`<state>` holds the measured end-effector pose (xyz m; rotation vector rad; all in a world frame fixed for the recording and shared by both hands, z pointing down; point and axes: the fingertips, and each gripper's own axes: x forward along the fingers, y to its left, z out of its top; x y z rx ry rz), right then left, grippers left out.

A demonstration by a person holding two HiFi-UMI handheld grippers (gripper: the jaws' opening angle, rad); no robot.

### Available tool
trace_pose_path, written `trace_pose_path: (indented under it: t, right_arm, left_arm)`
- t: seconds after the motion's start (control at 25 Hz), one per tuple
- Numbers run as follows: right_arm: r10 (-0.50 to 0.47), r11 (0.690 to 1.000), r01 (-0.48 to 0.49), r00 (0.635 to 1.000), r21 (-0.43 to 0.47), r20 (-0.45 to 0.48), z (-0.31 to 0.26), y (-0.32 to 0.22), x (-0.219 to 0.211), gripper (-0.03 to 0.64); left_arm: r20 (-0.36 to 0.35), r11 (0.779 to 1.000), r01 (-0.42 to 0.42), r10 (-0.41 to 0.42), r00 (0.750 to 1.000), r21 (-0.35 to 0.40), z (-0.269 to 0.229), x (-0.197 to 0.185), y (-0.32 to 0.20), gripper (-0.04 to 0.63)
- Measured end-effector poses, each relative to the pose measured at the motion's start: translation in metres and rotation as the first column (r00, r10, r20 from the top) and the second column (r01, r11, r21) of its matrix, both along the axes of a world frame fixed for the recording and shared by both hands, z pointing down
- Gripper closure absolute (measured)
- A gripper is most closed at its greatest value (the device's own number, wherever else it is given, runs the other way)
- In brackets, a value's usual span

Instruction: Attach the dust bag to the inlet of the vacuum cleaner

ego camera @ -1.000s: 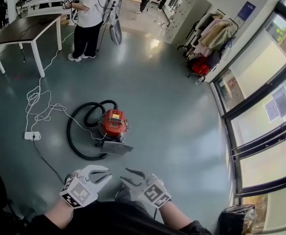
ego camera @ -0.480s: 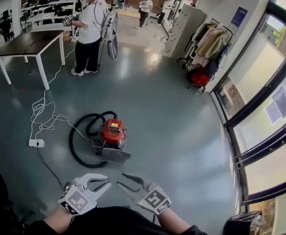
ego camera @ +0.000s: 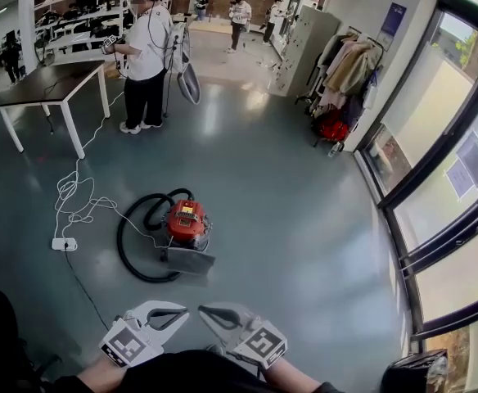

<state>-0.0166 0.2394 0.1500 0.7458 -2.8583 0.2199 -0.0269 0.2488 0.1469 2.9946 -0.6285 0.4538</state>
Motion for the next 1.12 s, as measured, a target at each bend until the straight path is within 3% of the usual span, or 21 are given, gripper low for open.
trace_pose_path:
  t: [0.48, 1.12]
  right_arm:
    - [0.017, 1.000, -0.017, 1.000, -0.004, 0.006, 0.001, 0.017, -0.033, 0.624]
    - [0.020, 1.000, -0.019, 1.000, -0.008, 0.020, 0.003, 0.024, -0.045, 0.624]
  left_arm:
    - [-0.036, 0.998, -0.057, 0.057, 0.998, -0.009, 0.002, -0.014, 0.013, 0.578]
    - [-0.010, 0.998, -0.065, 0.065, 0.998, -0.002, 0.000, -0.028, 0.022, 0.578]
